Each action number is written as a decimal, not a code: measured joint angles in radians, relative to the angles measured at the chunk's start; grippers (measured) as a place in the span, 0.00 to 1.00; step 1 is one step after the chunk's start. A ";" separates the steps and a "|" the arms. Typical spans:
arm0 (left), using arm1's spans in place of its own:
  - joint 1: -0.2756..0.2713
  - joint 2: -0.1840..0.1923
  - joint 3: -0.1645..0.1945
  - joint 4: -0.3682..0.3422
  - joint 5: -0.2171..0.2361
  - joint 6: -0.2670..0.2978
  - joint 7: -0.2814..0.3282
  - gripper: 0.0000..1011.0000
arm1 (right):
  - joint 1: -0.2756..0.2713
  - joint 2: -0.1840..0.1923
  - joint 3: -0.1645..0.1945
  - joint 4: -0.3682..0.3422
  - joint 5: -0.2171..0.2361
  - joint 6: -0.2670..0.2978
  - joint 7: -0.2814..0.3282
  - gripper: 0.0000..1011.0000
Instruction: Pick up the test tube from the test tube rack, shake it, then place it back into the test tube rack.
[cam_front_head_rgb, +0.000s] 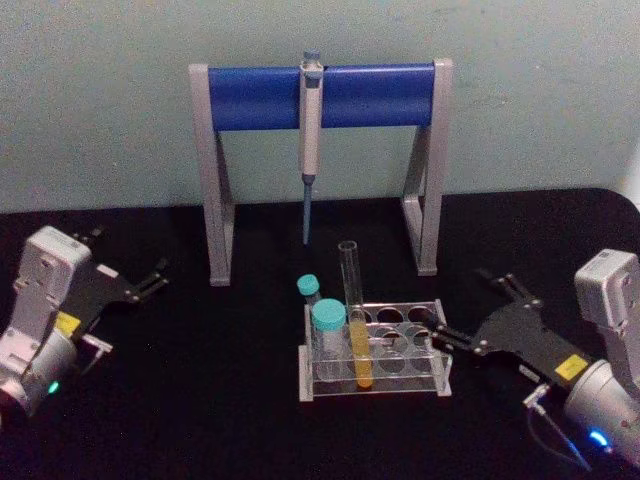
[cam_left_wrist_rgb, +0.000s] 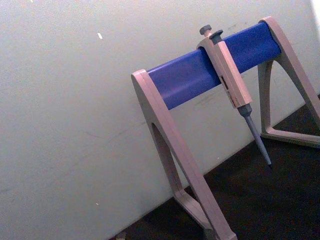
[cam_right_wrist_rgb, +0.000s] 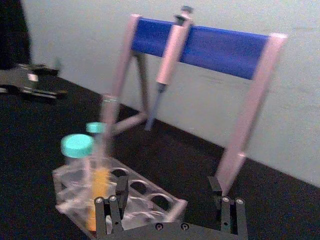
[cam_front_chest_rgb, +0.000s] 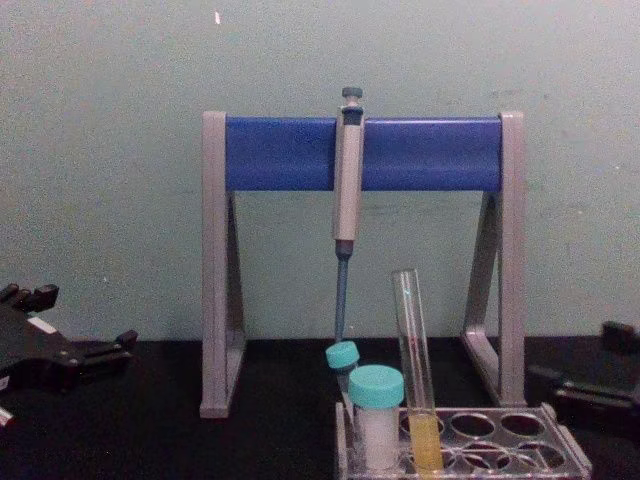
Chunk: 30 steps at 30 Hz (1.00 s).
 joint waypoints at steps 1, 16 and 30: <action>0.000 0.000 0.000 0.000 0.000 0.000 0.000 0.99 | 0.001 -0.002 -0.002 -0.003 0.006 0.005 0.013 0.99; 0.000 0.000 0.000 0.000 0.000 0.000 0.000 0.99 | 0.085 -0.065 -0.033 0.011 0.102 0.116 0.208 0.99; 0.000 0.000 0.000 0.000 0.000 0.000 0.000 0.99 | 0.216 -0.142 -0.075 0.135 0.080 0.177 0.263 0.99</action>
